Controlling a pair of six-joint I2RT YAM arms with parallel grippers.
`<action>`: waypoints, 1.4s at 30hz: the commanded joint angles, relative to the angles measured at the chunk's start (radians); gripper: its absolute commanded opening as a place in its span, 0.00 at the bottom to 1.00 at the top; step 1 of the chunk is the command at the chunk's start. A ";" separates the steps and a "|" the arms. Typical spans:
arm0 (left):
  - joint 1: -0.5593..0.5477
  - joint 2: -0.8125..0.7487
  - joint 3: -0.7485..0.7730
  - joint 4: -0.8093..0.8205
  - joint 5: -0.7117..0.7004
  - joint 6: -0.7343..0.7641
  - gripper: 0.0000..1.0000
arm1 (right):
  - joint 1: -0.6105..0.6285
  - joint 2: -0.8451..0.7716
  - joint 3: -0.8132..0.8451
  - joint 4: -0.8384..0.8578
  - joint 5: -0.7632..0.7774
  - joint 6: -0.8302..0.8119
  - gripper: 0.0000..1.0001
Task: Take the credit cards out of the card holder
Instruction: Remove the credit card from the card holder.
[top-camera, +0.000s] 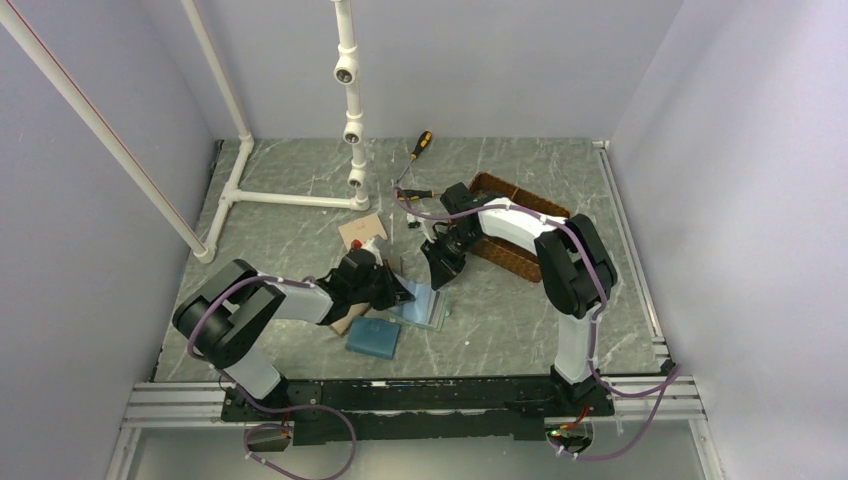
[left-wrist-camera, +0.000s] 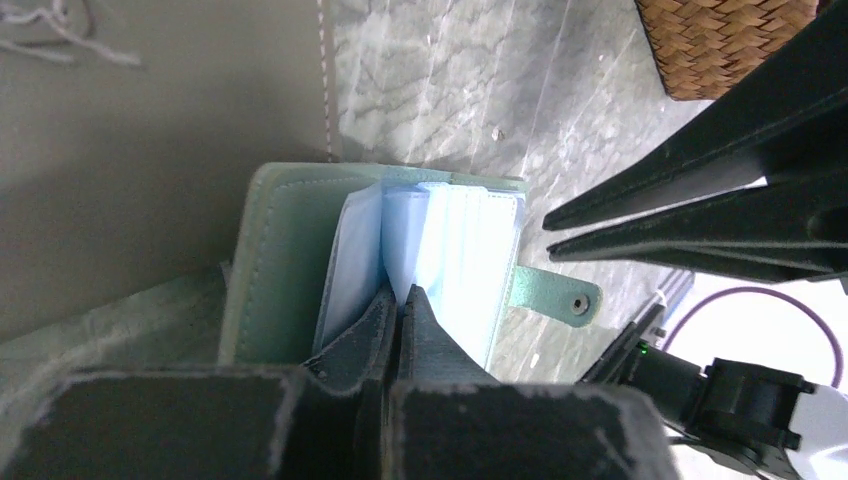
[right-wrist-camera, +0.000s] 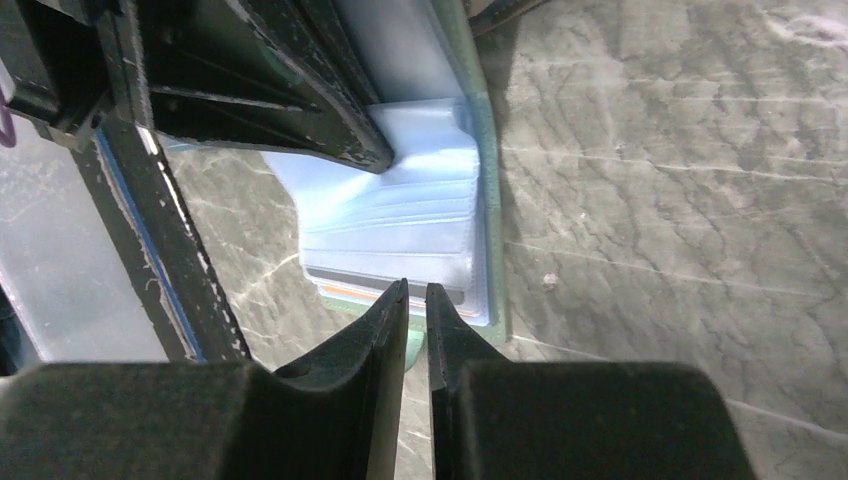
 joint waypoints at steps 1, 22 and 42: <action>0.022 0.047 -0.079 0.032 0.093 -0.062 0.00 | 0.003 -0.015 0.011 0.031 0.059 0.005 0.14; 0.051 0.067 -0.113 0.113 0.133 -0.081 0.00 | 0.047 0.034 0.013 0.027 0.158 0.006 0.15; 0.050 0.075 -0.102 0.177 0.194 -0.064 0.14 | 0.168 0.077 0.048 0.080 0.159 0.106 0.17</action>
